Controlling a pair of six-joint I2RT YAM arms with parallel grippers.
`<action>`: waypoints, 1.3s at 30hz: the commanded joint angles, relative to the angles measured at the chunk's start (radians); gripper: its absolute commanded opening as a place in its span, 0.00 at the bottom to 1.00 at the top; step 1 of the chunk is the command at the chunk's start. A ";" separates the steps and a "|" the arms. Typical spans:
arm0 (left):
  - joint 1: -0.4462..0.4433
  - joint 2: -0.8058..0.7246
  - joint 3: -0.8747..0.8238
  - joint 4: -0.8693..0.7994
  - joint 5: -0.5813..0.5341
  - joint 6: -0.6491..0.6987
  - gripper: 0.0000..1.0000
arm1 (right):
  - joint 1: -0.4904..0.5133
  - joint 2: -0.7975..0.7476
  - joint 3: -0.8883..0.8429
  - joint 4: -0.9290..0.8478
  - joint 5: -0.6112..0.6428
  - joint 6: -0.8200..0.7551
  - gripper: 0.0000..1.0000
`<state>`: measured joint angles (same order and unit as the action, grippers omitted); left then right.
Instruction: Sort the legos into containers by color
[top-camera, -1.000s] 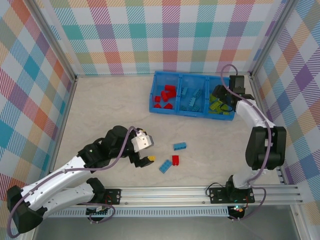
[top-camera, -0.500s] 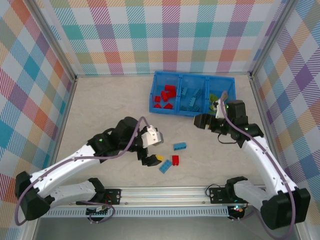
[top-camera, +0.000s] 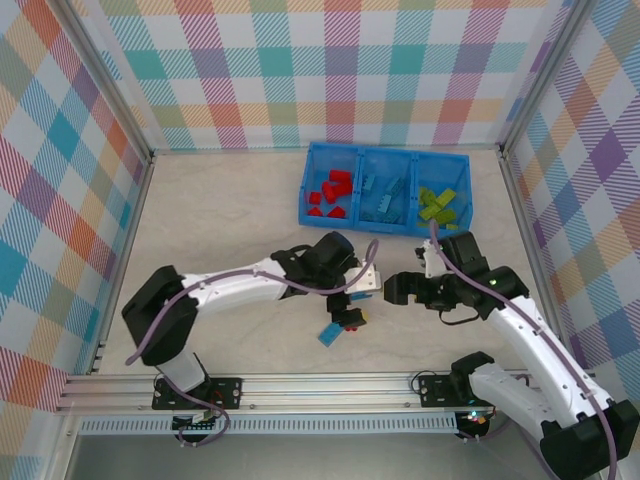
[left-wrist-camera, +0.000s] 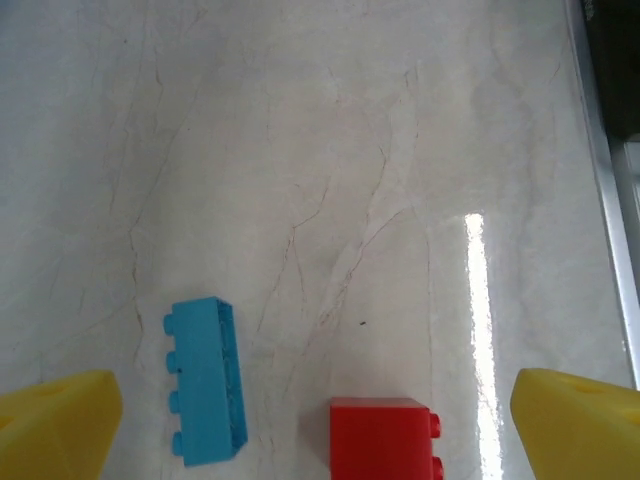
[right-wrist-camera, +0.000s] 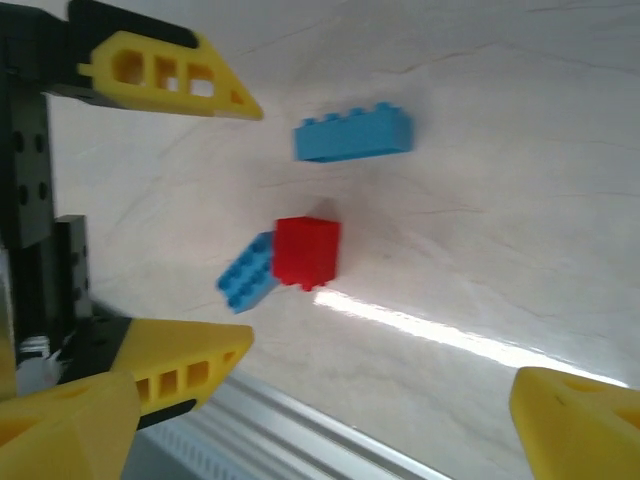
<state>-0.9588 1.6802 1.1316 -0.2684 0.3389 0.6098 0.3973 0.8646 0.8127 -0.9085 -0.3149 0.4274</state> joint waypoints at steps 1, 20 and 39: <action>0.004 0.091 0.087 0.006 -0.050 0.034 0.99 | 0.017 -0.028 0.007 -0.015 -0.032 0.026 0.99; 0.048 0.309 0.186 -0.071 -0.126 -0.011 0.45 | 0.017 -0.010 0.009 0.007 -0.002 0.036 1.00; 0.141 0.206 0.276 0.218 -0.177 -0.179 0.16 | 0.019 -0.004 0.043 0.025 -0.076 0.007 0.99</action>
<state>-0.8459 1.9282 1.3231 -0.1570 0.1940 0.4908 0.4122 0.8558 0.8303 -0.8970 -0.3477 0.4553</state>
